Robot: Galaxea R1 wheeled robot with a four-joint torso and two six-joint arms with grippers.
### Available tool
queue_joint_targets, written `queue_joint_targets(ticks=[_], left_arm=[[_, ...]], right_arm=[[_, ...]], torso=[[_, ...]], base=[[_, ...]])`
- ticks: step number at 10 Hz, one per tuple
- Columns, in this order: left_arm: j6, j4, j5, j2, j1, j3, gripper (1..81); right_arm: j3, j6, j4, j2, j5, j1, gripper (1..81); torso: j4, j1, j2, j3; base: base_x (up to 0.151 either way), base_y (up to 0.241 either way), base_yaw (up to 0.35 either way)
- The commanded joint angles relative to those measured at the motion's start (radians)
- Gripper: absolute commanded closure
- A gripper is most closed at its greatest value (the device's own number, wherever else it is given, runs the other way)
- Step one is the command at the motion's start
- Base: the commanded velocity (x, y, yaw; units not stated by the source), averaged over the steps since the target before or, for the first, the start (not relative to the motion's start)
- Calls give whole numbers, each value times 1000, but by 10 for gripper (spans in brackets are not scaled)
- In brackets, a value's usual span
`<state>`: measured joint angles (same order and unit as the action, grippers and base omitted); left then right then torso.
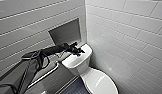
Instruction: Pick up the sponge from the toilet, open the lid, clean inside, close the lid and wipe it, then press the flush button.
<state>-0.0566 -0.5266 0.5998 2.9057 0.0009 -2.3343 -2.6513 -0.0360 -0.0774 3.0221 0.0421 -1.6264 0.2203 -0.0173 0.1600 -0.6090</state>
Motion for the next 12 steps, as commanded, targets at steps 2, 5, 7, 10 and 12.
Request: queue_joint_targets(ticks=[2, 5, 7, 10, 12], left_arm=[[1, 29, 51, 36, -222, -84, 10], [1, 102, 51, 93, -227, -198, 10], [1, 132, 52, 109, -229, -244, 811], [1, 149, 52, 107, -229, -246, 811], [1, 168, 51, 106, -226, -255, 811]], right_arm=[[48, -5, 13, 23, -65, -40, 811], [56, -16, 13, 43, -65, -53, 811], [56, -16, 11, 43, -65, -56, 811], [59, -16, 13, 48, -65, -54, 811], [62, -16, 13, 51, -65, -54, 811]], torso=[[0, 0, 0, 0], [0, 0, 0, 0], [0, 0, 0, 0], [0, 0, 0, 0], [0, 0, 0, 0]], base=[[0, 0, 0], [0, 0, 0], [0, 0, 0], [0, 0, 0], [0, 0, 0]])
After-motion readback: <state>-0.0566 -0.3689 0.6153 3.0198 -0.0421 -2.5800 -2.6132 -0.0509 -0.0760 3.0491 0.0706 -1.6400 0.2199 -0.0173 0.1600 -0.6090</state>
